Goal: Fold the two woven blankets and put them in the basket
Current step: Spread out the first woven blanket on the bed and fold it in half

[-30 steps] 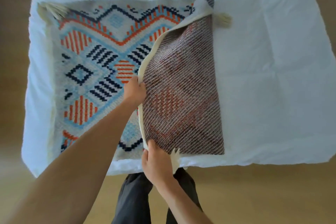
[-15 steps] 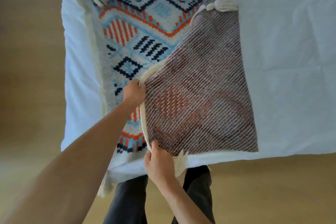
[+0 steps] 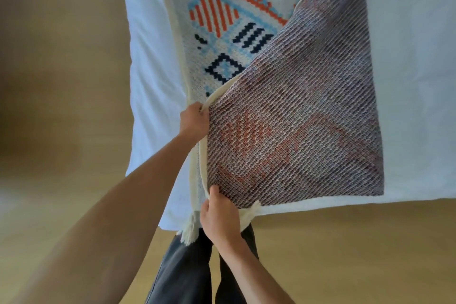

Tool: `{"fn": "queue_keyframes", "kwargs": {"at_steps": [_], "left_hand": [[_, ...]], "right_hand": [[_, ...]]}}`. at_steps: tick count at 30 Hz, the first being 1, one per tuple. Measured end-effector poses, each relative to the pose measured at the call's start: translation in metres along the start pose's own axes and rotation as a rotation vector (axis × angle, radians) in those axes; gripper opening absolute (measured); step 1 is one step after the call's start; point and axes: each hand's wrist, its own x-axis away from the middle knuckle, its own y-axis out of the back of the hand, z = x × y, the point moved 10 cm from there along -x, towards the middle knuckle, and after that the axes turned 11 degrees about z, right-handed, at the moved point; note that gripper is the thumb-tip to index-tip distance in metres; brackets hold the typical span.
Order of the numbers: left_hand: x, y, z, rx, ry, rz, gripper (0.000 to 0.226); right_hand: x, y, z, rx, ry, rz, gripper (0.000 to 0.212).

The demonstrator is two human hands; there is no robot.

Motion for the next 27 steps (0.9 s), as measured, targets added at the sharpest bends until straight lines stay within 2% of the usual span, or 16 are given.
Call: {"fn": "queue_keyframes", "kwargs": {"at_steps": [7, 11, 14, 19, 21, 24, 27], "left_hand": [[0.008, 0.003, 0.040, 0.059, 0.025, -0.062, 0.030], [0.044, -0.016, 0.071, 0.059, 0.050, -0.045, 0.025], [0.078, -0.041, 0.111, 0.003, 0.183, 0.006, 0.021], [0.120, -0.089, 0.157, -0.061, 0.330, 0.194, 0.035], [0.131, -0.098, 0.169, -0.115, 0.337, 0.254, 0.027], [0.139, -0.085, 0.178, -0.307, 0.319, 0.228, 0.015], [0.149, -0.068, 0.175, -0.457, 0.307, 0.236, 0.021]], "right_hand": [[-0.018, -0.032, -0.006, -0.132, -0.044, 0.113, 0.024], [-0.015, -0.034, -0.014, -0.230, -0.053, 0.198, 0.036], [-0.012, -0.026, -0.025, -0.258, -0.055, 0.203, 0.039], [-0.005, -0.009, -0.043, -0.221, -0.063, 0.155, 0.035], [-0.003, -0.007, -0.047, -0.195, -0.062, 0.172, 0.034], [0.003, -0.001, -0.049, -0.144, -0.049, 0.191, 0.033], [0.015, 0.008, -0.050, -0.069, -0.040, 0.205, 0.034]]}}
